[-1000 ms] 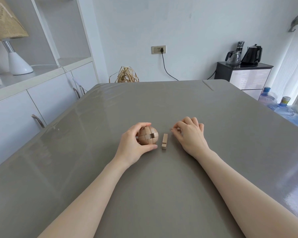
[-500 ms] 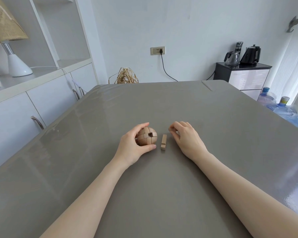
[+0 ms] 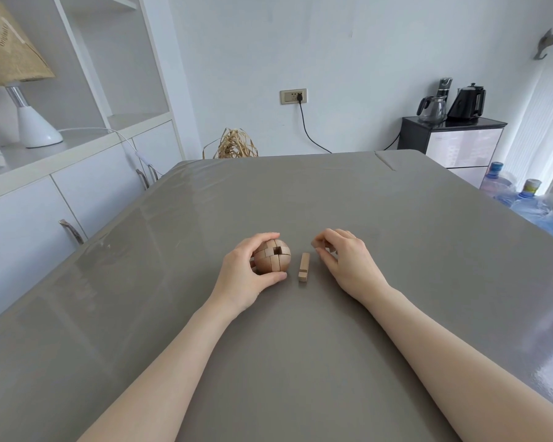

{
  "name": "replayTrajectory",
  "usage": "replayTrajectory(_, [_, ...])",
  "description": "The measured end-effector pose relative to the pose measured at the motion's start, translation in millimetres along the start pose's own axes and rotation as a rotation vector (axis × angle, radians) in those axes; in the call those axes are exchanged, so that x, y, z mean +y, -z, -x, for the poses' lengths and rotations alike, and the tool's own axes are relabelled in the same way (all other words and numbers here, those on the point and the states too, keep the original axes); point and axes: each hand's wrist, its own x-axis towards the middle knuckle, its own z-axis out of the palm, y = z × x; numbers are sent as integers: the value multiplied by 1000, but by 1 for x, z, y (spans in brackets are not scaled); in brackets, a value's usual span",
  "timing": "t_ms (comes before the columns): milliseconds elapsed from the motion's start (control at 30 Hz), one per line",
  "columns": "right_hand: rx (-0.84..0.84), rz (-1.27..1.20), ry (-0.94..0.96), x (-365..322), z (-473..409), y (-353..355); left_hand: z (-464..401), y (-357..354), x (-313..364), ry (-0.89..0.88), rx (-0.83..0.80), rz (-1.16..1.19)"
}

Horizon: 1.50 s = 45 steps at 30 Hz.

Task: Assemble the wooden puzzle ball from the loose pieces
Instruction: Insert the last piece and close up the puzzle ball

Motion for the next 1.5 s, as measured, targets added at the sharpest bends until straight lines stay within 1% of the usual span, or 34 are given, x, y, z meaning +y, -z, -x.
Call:
replayTrajectory(133, [35,-42,-7,-6,2,0,1,-1,0,-47,24,-57])
replayTrajectory(233, [64,-194,-52,-21,2,2,1,-2,1,-74,42,-93])
replayTrajectory(400, [2,-461,-151,-46,2,8,1,-3,5,-181,70,-106])
replayTrajectory(567, [-4,-569,-297,-49,-3,8,3,-3,11,-255,79,-80])
replayTrajectory(700, [-53,-735,-387,-48,-6,10,4,-4,14,-252,80,-40])
replayTrajectory(800, [-146,-842,-389,-48,-7,14,3,-3,14,-232,98,-17])
replayTrajectory(933, [-267,-787,-374,-46,-7,13,3,-2,14,-231,105,-4])
replayTrajectory(1067, [-331,-744,-319,-47,-6,12,4,-2,17,-226,83,13])
replayTrajectory(1200, [-304,-703,-315,-48,-5,15,4,-2,16,-222,69,15])
replayTrajectory(1333, [-272,-716,-331,-46,-5,16,3,-1,14,-212,64,33])
replayTrajectory(1500, [-317,-696,-320,-47,-4,16,3,-1,14,-217,58,24])
